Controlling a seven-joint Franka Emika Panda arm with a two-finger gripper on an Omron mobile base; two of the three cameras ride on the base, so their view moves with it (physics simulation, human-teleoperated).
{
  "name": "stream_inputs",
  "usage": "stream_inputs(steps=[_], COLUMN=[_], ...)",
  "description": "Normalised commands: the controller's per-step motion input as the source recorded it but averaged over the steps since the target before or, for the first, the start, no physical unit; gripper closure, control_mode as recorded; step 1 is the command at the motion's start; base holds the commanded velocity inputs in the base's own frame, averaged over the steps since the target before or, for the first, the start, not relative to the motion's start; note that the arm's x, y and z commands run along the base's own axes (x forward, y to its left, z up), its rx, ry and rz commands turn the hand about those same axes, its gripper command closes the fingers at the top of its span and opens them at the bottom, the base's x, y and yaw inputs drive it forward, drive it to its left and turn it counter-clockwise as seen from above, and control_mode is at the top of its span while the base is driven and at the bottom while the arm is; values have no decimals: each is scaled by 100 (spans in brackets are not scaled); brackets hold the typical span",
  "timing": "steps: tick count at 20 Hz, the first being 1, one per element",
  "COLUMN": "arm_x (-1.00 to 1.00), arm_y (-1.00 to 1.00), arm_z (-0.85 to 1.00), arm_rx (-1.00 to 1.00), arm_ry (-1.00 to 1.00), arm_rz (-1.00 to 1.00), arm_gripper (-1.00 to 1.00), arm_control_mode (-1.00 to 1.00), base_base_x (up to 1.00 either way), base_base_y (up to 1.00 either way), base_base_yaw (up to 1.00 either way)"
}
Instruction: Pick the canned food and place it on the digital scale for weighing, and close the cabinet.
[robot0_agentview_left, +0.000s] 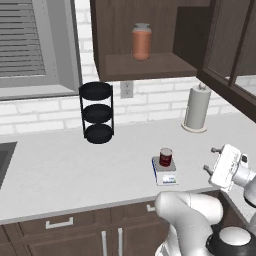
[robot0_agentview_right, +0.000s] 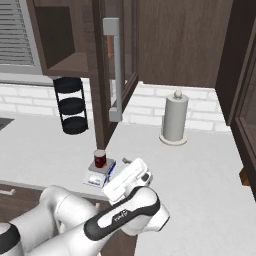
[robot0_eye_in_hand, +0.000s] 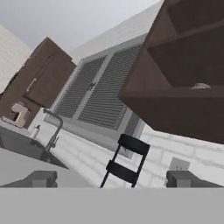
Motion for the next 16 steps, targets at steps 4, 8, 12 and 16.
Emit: stream_inputs(steps=[4, 8, 12, 16], arm_x=[-31, -21, -11, 0], arm_y=[-75, -73, -65, -54], arm_z=[82, 83, 74, 48], arm_rx=[14, 15, 13, 11], arm_ry=[-21, -16, -11, -9], arm_rz=[-4, -4, -3, -2], arm_gripper=[-100, -100, -100, -100], arm_control_mode=[-100, -100, -100, -100], base_base_x=[0, 0, 0, 0], base_base_y=[0, 0, 0, 0], base_base_yaw=[0, 0, 0, 0])
